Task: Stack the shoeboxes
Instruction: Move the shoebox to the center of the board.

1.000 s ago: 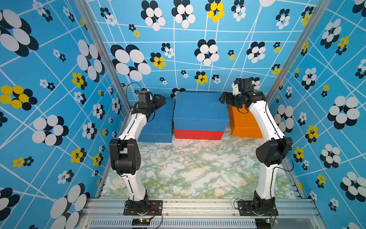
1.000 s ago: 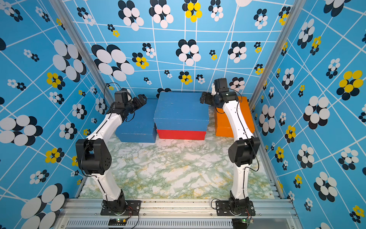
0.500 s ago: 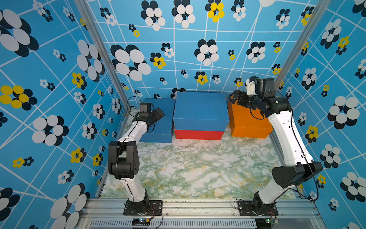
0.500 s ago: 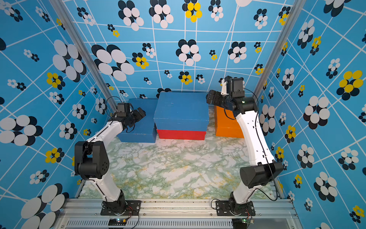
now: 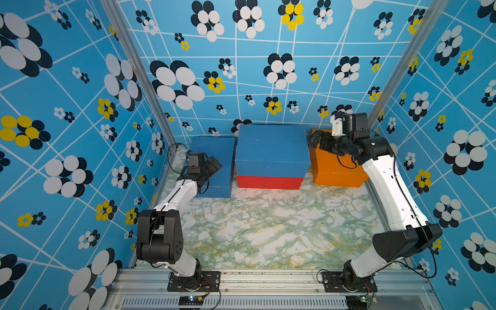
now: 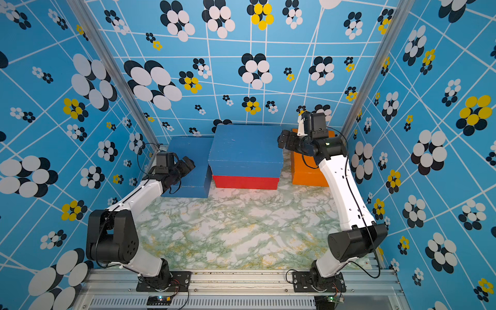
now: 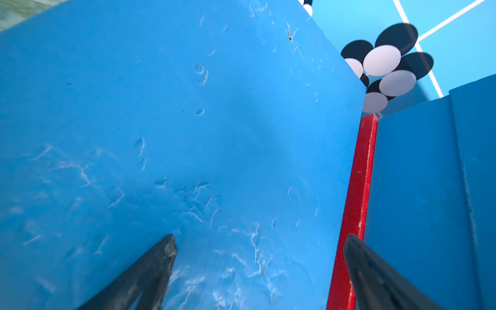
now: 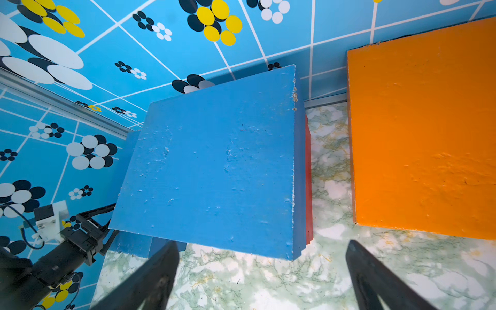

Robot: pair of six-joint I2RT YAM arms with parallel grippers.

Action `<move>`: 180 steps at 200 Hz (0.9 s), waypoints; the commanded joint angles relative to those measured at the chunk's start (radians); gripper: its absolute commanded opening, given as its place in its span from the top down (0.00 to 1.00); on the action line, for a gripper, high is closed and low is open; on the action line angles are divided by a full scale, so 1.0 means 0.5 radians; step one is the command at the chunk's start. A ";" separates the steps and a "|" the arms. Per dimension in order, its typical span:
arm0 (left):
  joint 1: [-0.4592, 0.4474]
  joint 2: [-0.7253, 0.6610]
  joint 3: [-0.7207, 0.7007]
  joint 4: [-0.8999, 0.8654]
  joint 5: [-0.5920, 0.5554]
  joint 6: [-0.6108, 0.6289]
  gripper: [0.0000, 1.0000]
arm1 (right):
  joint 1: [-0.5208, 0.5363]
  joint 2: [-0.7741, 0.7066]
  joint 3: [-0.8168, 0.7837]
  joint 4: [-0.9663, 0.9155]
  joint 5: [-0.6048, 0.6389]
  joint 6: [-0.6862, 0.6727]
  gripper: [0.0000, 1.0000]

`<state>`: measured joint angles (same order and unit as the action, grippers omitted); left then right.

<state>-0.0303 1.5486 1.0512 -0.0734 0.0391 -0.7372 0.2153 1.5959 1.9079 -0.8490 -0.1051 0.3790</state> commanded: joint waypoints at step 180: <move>-0.504 -1.488 -1.038 -0.721 -0.663 -0.468 0.00 | 0.315 -0.515 -0.390 -0.016 0.213 0.046 0.01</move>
<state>-0.2340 0.8463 0.5671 -0.2516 -0.2245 -0.9199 0.3538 1.3857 1.7435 -0.8558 -0.0334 0.3832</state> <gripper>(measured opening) 0.995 0.987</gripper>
